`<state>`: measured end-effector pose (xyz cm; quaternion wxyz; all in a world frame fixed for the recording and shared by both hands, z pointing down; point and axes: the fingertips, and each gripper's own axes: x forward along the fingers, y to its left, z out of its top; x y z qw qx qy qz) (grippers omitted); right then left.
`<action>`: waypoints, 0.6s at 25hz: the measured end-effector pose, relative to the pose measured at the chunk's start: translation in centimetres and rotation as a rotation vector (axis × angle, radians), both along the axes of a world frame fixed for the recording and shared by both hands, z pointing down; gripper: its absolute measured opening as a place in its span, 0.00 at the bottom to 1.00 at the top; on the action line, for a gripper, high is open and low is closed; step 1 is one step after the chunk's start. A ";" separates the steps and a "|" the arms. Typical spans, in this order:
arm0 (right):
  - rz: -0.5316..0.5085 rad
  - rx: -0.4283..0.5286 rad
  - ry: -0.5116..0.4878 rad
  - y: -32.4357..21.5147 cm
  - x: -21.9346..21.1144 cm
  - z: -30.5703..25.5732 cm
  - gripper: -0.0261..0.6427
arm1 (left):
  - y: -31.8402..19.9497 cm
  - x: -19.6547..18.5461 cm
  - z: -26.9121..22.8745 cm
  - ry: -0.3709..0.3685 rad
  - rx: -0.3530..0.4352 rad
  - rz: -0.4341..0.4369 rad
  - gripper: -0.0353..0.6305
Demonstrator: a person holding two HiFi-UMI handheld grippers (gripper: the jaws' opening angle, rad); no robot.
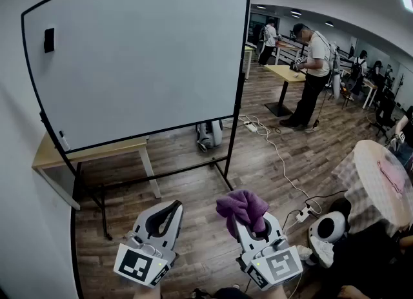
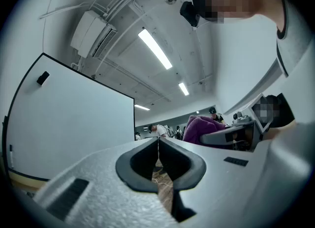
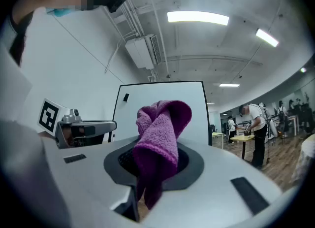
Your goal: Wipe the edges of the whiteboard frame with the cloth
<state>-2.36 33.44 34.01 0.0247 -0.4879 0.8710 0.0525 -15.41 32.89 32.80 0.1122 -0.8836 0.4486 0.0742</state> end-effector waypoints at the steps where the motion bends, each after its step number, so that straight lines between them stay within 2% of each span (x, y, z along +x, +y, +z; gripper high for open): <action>1: 0.003 0.001 0.000 0.1 -0.1 0.1 0.14 | 0.1 -0.3 0.1 0.002 0.001 -0.001 0.09; 15: 0.023 0.006 0.008 1.4 -2.3 0.0 0.14 | 1.4 -3.1 0.1 0.023 0.008 -0.004 0.08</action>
